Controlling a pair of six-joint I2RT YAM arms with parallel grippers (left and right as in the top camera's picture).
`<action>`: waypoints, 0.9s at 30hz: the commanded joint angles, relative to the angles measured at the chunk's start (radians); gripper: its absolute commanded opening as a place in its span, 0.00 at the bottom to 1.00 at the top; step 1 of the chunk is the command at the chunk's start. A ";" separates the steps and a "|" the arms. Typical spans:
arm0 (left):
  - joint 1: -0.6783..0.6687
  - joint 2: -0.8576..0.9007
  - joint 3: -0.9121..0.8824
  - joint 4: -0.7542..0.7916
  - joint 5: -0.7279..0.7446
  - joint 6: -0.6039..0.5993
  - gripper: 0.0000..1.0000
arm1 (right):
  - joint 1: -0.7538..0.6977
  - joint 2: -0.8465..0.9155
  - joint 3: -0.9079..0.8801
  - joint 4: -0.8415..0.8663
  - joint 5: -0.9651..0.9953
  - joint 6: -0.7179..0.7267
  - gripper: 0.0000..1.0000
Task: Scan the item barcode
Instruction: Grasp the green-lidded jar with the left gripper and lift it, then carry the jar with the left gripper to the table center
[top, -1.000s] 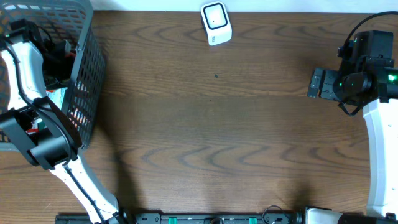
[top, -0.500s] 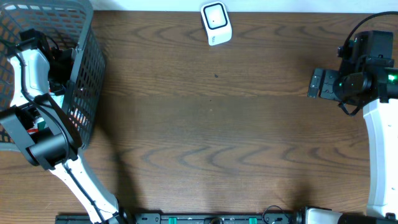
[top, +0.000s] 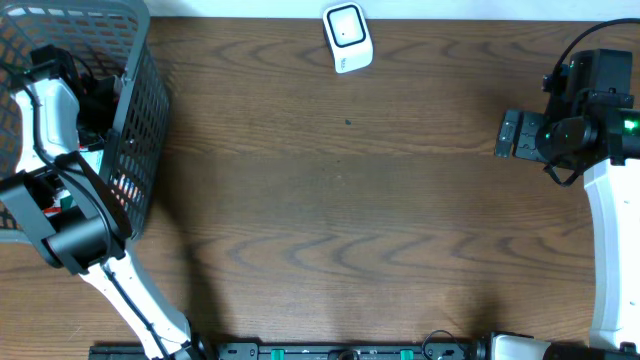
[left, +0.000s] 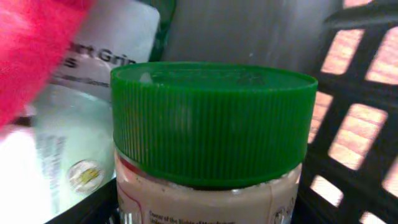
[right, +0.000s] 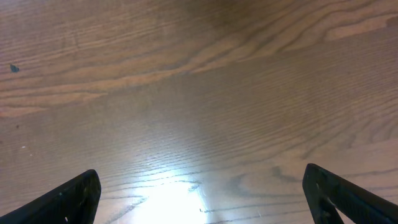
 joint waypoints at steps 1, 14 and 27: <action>0.010 -0.123 0.020 0.012 -0.084 -0.011 0.55 | -0.002 -0.001 0.010 0.002 0.009 0.015 0.99; 0.009 -0.483 0.020 0.142 -0.250 -0.182 0.55 | -0.002 -0.001 0.010 0.002 0.009 0.015 0.99; -0.144 -0.794 0.019 -0.006 -0.100 -0.367 0.56 | -0.002 -0.001 0.010 0.002 0.009 0.014 0.99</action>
